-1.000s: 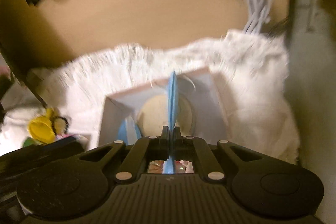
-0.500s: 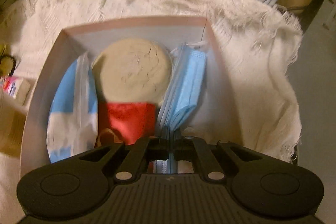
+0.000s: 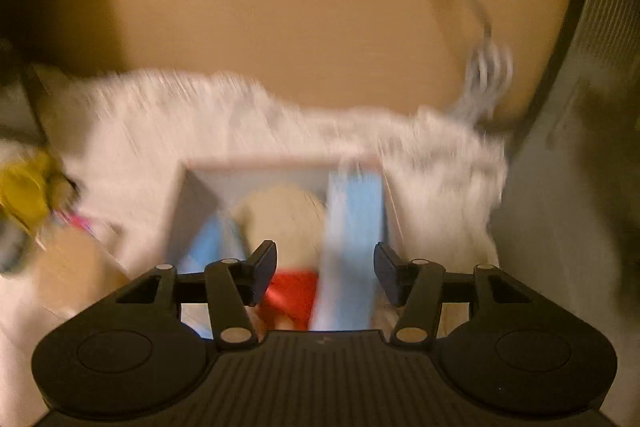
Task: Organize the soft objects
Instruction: 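Grasp the yellow rubber funnel with the left tool while the right tool grasps the black beaded bracelet, then carry the yellow funnel and bracelet to the pink box while both tools open to drop them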
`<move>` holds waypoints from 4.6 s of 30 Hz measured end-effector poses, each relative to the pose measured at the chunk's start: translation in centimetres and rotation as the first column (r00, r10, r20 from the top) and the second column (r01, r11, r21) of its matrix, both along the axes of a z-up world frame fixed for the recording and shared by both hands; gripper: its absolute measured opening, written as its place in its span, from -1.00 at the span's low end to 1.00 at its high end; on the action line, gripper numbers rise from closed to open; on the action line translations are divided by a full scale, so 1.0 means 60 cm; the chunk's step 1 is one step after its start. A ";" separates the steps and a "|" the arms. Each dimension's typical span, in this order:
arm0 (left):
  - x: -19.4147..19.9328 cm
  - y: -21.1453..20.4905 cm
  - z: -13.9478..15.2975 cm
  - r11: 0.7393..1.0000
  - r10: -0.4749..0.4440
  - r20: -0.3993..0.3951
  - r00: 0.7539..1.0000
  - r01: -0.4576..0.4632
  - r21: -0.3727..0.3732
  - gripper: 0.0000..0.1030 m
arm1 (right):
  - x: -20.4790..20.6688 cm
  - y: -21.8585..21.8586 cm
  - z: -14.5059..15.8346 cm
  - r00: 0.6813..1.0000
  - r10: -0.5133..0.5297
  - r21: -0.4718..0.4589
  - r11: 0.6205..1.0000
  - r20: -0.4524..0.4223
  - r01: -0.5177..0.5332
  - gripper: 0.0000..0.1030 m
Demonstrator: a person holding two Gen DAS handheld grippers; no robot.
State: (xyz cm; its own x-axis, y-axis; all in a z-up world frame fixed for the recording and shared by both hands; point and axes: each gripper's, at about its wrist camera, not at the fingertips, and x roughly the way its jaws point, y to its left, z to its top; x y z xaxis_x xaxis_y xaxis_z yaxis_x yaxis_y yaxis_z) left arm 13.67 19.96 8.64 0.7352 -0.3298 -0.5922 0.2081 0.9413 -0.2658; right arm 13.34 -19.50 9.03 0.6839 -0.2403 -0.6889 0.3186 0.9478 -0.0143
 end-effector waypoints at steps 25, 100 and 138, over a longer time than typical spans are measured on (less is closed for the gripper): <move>0.181 0.146 0.071 0.988 -0.106 0.108 0.989 0.092 0.126 -0.54 | 0.181 0.346 0.151 0.884 0.449 0.202 0.861 0.127 -0.466 0.25; 0.252 0.163 0.034 0.954 -0.254 0.050 0.966 0.241 0.178 -0.59 | 0.412 0.370 -0.120 0.932 0.247 0.432 0.895 -0.264 -0.115 -0.47; 0.039 -0.057 0.193 0.951 -0.309 0.269 0.912 0.305 0.060 -0.60 | 0.064 0.219 0.256 0.873 0.419 0.255 0.841 0.251 -0.477 -0.86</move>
